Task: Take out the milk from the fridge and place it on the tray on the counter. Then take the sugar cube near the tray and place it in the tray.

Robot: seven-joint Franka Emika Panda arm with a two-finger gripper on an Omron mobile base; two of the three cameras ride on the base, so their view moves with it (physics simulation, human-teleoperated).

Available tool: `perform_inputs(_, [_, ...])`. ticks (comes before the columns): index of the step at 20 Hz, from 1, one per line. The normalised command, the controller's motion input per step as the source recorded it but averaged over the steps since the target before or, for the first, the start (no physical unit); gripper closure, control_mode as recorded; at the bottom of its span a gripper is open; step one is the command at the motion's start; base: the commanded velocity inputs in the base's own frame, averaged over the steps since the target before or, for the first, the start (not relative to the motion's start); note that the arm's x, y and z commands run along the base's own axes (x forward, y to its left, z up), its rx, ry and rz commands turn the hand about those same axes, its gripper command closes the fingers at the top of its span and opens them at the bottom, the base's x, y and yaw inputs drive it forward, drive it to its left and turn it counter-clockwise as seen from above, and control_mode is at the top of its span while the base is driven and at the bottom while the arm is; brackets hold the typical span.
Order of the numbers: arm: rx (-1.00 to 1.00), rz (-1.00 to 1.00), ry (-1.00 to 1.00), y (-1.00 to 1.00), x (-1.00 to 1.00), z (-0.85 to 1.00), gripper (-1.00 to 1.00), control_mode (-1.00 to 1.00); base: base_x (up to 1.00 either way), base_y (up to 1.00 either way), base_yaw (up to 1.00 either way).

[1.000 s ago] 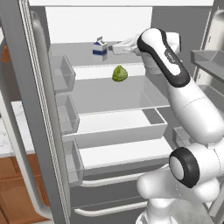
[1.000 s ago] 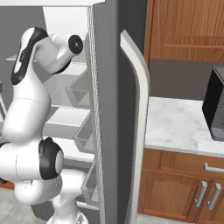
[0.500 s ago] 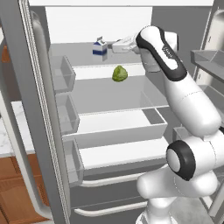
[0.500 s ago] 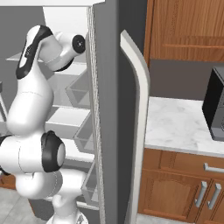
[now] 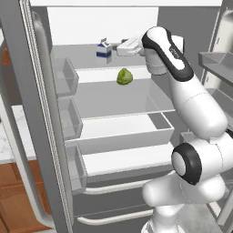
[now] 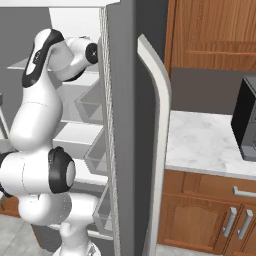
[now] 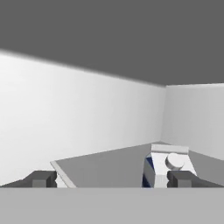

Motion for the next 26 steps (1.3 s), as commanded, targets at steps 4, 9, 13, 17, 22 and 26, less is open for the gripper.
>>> perform_inputs(4, [-0.02,-0.07,-0.05,0.0,0.09,0.0,-1.0,-1.0,0.0,0.0,0.0])
perform_inputs(9, [-0.03,-0.12,0.0,0.0,0.13,0.0,-1.0,-1.0,0.0,0.0,0.0])
perform_inputs(13, [0.0,-0.02,0.0,-0.18,0.12,0.0,-1.0,-1.0,0.0,0.0,0.0])
perform_inputs(17, [0.0,0.0,0.03,-0.18,0.09,0.0,-1.0,-1.0,0.0,0.0,0.0])
perform_inputs(22, [0.0,0.0,0.05,-0.08,0.09,-0.06,-1.0,-1.0,0.0,0.0,0.0])
perform_inputs(26, [-0.01,0.0,0.05,0.0,0.01,-0.09,-1.0,-1.0,0.0,0.0,0.0])
